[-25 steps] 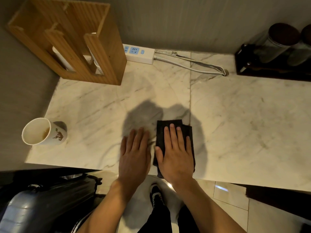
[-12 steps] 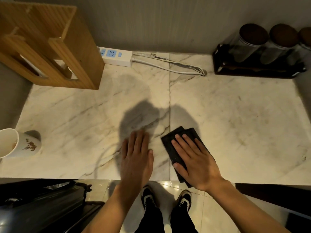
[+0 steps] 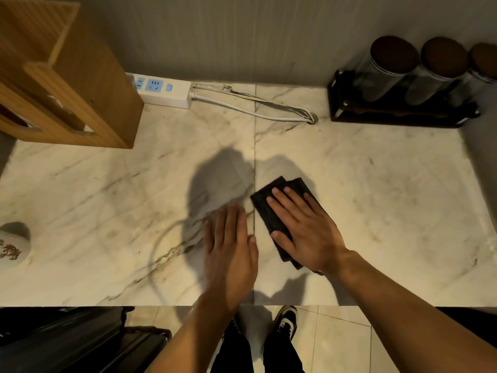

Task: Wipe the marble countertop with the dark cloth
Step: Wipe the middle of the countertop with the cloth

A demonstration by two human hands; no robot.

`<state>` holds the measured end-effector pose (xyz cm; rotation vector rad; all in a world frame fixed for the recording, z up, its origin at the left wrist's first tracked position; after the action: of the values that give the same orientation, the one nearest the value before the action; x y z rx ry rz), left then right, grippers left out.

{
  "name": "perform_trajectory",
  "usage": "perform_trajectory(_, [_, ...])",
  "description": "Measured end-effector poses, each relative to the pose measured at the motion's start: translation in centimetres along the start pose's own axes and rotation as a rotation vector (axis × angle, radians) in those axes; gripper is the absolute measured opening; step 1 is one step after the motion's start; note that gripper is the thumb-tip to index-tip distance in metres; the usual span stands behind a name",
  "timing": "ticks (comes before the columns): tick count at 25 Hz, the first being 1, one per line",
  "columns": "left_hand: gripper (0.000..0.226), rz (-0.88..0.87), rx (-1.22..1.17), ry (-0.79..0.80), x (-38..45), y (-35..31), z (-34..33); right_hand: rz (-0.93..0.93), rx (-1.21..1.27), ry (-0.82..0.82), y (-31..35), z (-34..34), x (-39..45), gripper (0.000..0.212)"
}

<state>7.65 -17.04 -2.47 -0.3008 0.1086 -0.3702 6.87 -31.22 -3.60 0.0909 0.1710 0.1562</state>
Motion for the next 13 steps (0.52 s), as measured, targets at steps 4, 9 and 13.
perform_trajectory(4, [0.057, -0.036, 0.083, 0.059, 0.7, -0.9, -1.1, -0.081, 0.026, -0.029, -2.0, 0.7, 3.0, 0.066])
perform_trajectory(9, [0.06, -0.03, 0.119, 0.083, 0.8, -0.8, -1.6, -0.197, 0.06, -0.064, -4.0, 1.0, 6.0, 0.066])
perform_trajectory(13, [0.059, -0.024, 0.128, 0.076, 0.8, -0.9, -1.5, -0.296, 0.088, -0.088, -5.4, 1.3, 8.1, 0.066])
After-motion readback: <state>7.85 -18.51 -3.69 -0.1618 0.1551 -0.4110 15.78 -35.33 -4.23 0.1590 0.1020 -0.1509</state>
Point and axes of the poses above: each hand's wrist, its own x-axis towards the middle knuckle, its own z-axis out of the back of the hand, y = z × x, the point moved 9 cm from there along x, towards the middle knuckle, and after that the axes turned 1 degree about y, right-handed, at the moved point
